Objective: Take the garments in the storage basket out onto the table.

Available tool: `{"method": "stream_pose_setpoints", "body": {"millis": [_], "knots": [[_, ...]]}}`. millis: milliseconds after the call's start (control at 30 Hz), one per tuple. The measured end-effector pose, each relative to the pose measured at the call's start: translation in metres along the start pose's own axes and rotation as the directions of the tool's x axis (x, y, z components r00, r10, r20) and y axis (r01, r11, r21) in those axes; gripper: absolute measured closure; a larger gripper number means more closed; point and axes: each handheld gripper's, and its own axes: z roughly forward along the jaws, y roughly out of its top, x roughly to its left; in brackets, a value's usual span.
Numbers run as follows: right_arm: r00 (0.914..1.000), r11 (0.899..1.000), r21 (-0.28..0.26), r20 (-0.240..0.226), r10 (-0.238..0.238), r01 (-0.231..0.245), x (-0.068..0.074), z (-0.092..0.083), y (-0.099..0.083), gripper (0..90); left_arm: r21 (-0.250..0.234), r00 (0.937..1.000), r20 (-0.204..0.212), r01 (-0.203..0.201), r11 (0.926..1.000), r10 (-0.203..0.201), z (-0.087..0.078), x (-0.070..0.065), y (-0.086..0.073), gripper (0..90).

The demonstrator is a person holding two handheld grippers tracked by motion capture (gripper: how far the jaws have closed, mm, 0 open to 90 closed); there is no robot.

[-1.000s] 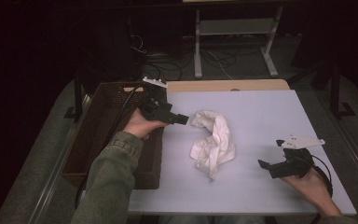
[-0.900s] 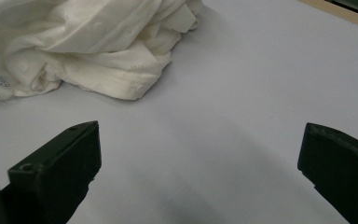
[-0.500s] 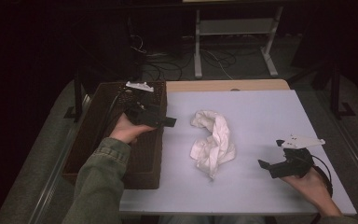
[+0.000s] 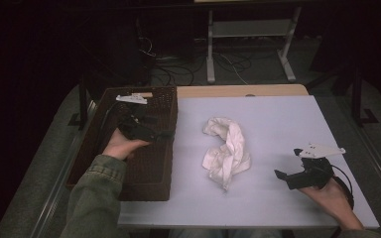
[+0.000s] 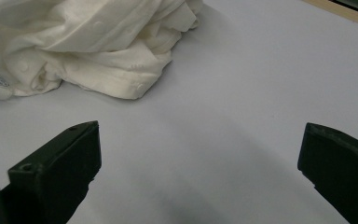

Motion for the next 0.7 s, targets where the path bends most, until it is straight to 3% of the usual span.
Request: {"method": "stream_pose_setpoints", "body": {"millis": [700], "knots": [[1.0000,1.000,0.004,0.002,-0.003,0.003,0.001,0.001,0.000,0.0,-0.057,0.9978,-0.051,0.040,0.9976,-0.043,-0.027,0.021,-0.041,0.0]]}}
